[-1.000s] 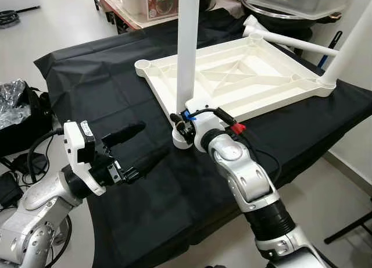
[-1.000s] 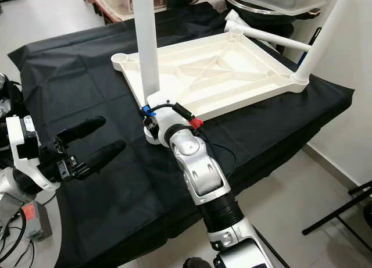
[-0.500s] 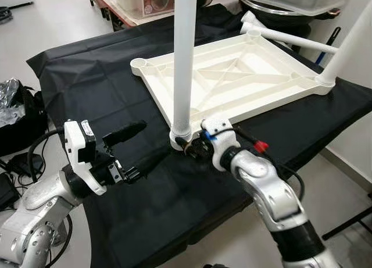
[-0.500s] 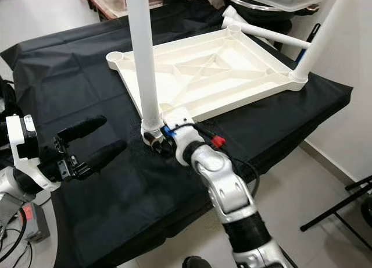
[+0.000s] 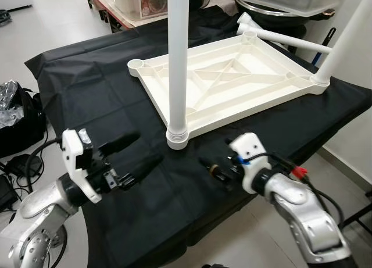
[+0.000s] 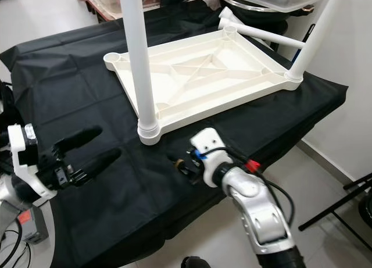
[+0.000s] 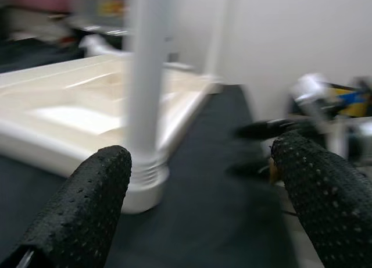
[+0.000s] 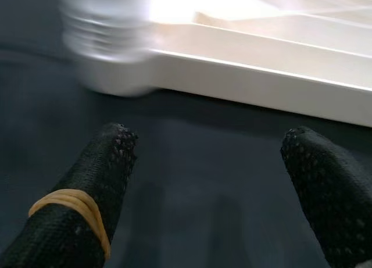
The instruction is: Building children table
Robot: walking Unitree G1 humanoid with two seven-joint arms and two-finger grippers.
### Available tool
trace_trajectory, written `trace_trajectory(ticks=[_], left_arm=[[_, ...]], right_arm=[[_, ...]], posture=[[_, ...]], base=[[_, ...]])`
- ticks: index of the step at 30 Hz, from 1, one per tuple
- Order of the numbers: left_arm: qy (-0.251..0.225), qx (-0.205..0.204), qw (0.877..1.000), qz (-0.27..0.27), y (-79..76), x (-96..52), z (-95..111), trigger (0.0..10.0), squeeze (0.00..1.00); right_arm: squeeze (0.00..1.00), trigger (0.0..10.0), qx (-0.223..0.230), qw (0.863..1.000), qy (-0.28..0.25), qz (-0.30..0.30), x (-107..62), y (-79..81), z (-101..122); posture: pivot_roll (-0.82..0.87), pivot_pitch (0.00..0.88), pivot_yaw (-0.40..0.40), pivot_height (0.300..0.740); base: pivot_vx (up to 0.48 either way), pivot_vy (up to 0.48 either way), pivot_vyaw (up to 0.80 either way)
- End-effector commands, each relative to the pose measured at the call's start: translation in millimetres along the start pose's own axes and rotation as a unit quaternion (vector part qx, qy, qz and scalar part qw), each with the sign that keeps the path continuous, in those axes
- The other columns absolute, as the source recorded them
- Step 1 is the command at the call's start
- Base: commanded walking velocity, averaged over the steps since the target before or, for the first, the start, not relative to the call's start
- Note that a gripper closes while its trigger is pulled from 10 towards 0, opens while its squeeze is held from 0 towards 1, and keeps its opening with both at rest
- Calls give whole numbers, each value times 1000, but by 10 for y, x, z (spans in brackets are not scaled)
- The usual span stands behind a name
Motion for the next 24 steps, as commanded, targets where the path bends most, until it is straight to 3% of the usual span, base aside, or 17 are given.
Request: trace_trajectory(ticks=[1, 2, 3, 4, 5, 6, 7, 13, 20, 24], left_arm=[[-4, 2, 999, 53, 146, -72, -57, 10000, 0], [-4, 2, 999, 53, 146, -72, -57, 10000, 0], [-7, -4, 998, 63, 170, -79, -77, 10000, 0], [-15, -10, 997, 78, 200, -91, -98, 10000, 0], [-15, -10, 997, 78, 200, -91, -98, 10000, 0], [-24, -18, 995, 92, 225, -102, -110, 10000, 0], [-32, -25, 993, 108, 248, -116, -140, 10000, 0], [-50, -52, 986, 148, 254, -200, -286, 10000, 0], [-75, -67, 977, 187, 288, -209, -313, 10000, 0], [-80, -74, 975, 191, 228, -180, -340, 10000, 0]], right_arm=[[980, 10000, 1, 999, 17, -44, -43, -157, -118], [980, 10000, 1, 999, 17, -44, -43, -157, -118], [824, 10000, -1, 999, 21, -49, -44, -179, -141], [345, 10000, -2, 999, 21, -47, -47, -171, -152], [345, 10000, -2, 999, 21, -47, -47, -171, -152], [204, 10000, -2, 999, 20, -43, -48, -153, -157], [0, 10000, -3, 999, 18, -37, -52, -122, -166], [0, 10000, 8, 1000, 1, -29, -55, -56, -153], [0, 10000, 6, 999, -7, -31, -40, -60, -143], [0, 10000, 4, 1000, -10, -28, -29, -57, -140]], posture=[[-66, 166, -27, 740], [-66, 166, -27, 740], [-64, 165, -27, 740], [-62, 163, -27, 740], [-62, 163, -27, 740], [-60, 163, -27, 740], [-58, 164, -28, 740], [-48, 166, -28, 740], [-45, 165, -25, 740], [-43, 163, -23, 740]], base=[[0, 0, 0], [0, 0, 0], [0, 0, 0], [0, 0, 0], [0, 0, 0], [0, 0, 0], [0, 0, 0], [0, 0, 0], [0, 0, 0], [0, 0, 0]])
Point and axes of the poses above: a point about 5 cm out from each wrist's last joint towards the gripper, its own x axis pointing out of the wrist towards the gripper, its own z axis along the axis of the wrist's last joint, y = z × x, the point moved 4 cm from there along x, pointing out of the wrist towards the gripper, and after that the axes turned 15 degrees about -x, right-handed, at the moved point
